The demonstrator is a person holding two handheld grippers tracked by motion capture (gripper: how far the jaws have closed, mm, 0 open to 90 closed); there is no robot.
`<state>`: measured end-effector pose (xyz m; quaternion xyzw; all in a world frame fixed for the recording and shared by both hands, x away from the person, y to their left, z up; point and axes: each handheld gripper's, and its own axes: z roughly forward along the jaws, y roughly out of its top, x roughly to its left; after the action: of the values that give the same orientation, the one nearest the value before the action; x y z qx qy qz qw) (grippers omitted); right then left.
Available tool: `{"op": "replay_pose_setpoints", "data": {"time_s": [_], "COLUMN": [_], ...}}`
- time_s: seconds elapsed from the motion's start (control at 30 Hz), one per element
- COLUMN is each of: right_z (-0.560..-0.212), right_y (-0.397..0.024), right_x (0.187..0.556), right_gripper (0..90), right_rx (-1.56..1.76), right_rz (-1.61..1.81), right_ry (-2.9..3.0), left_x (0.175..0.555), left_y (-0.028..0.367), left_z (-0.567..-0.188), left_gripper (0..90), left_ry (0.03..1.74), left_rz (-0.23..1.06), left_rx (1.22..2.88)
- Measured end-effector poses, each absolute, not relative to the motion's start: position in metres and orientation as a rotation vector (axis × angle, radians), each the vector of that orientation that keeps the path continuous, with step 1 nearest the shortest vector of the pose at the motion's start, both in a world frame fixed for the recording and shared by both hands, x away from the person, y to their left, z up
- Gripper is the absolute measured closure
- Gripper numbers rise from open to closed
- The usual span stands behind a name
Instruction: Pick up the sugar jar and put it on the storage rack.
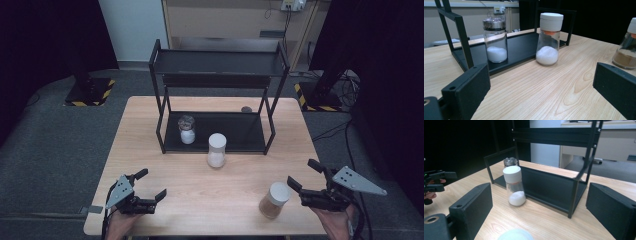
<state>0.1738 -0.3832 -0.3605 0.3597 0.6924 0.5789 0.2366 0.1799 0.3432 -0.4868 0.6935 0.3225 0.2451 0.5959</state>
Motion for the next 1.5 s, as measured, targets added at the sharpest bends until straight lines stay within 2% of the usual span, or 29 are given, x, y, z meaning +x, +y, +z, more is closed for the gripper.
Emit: {"op": "replay_pose_setpoints", "data": {"time_s": [0.7,1.5], "right_z": [-0.323,-0.301], "right_y": [-0.324,-0.255], "right_x": [0.216,0.264], "right_gripper": [6.7,6.8], "right_rx": [0.915,0.876], "right_rz": [1.55,1.502], "right_ry": [2.066,2.192], "left_x": [0.181,0.182], "left_y": [0.344,0.345], "left_z": [-0.488,-0.488], "left_gripper": [0.0,0.0], "left_ry": [0.745,0.731], "left_rz": [0.557,0.557], "left_rx": [1.607,1.613]}}
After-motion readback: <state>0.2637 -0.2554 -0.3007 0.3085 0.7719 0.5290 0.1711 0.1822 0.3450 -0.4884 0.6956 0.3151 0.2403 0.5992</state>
